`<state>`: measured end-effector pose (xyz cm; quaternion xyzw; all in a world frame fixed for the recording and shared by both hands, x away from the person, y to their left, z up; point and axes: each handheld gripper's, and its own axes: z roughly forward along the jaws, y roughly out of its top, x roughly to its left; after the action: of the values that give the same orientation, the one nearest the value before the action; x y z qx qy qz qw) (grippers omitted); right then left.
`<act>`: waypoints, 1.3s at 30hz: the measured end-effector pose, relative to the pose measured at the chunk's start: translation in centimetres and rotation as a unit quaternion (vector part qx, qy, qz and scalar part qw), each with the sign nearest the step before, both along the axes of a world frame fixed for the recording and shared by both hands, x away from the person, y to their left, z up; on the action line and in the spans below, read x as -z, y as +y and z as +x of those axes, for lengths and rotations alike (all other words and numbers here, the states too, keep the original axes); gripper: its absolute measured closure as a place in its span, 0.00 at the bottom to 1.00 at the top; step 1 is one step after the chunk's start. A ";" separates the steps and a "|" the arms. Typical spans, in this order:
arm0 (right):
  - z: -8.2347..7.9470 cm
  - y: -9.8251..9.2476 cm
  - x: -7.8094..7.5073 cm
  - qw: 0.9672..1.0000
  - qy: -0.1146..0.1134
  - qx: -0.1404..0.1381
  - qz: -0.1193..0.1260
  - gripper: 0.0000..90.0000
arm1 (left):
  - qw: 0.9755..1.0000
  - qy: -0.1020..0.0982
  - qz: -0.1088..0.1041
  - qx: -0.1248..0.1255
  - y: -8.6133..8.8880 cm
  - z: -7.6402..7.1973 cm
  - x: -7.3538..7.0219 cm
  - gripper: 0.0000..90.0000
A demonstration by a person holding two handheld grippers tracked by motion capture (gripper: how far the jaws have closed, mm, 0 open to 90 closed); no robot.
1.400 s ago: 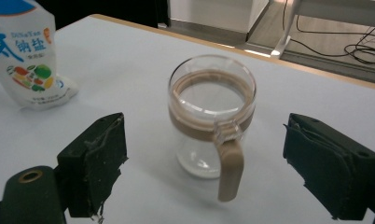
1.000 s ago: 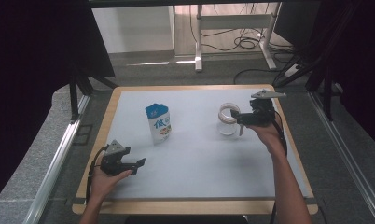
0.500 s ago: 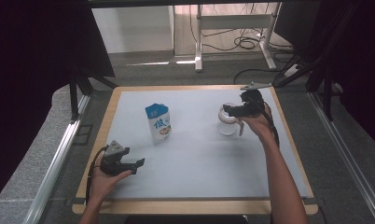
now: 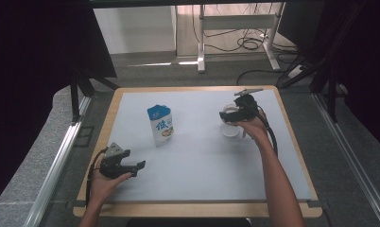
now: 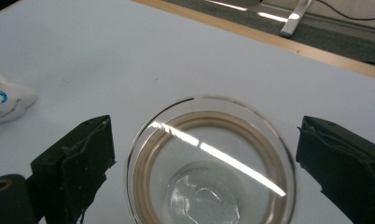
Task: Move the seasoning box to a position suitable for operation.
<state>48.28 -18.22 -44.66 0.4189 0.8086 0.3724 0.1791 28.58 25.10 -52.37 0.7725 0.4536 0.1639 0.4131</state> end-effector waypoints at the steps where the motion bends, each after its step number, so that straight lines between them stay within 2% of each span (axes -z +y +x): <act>1: 0.0 0.0 0.0 1.000 0.000 0.000 0.000 0.05 | 1.000 0.000 0.000 0.000 0.0 0.0 0.0 0.20; 4: 0.1 0.2 1.0 1.000 0.003 0.002 -0.013 0.06 | 1.000 0.002 0.000 -0.001 0.1 0.0 0.1 0.20; 7: 0.5 0.0 2.3 1.000 0.020 0.004 -0.020 0.06 | 1.000 0.004 -0.001 -0.001 0.1 0.1 0.2 0.20; 11: 0.7 -0.1 2.9 0.999 0.025 0.002 -0.020 0.09 | 1.000 0.006 0.000 0.000 0.0 0.1 0.3 0.20; 13: 0.7 0.0 3.0 1.000 0.019 0.001 -0.021 0.12 | 1.000 0.007 0.000 0.000 0.0 0.1 0.3 0.20; 16: 0.5 0.2 2.9 0.999 0.015 0.008 -0.029 0.12 | 1.000 0.008 0.000 0.001 0.0 0.1 0.3 0.20; 24: 0.3 0.2 2.9 0.999 0.006 0.011 -0.030 0.12 | 1.000 0.010 0.002 0.002 0.1 0.1 0.4 0.20; 27: 0.0 0.0 2.6 1.000 0.002 0.006 -0.024 0.13 | 1.000 0.012 0.002 0.001 0.1 0.2 0.5 0.20; 28: -0.3 0.0 2.1 1.000 -0.008 0.001 -0.023 0.13 | 1.000 0.013 0.002 0.000 0.1 0.2 0.6 0.20; 34: -1.6 0.0 0.9 0.999 -0.017 -0.021 -0.021 0.13 | 1.000 0.019 -0.001 0.001 0.1 0.3 0.8 0.20; 39: -2.7 -0.2 0.5 0.999 -0.022 -0.033 -0.018 0.13 | 1.000 0.018 -0.002 0.002 0.1 0.2 0.7 0.21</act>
<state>45.55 -18.41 -45.19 0.3802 0.8244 0.3729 0.1916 28.80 25.20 -53.07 0.7753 0.4601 0.1484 0.4065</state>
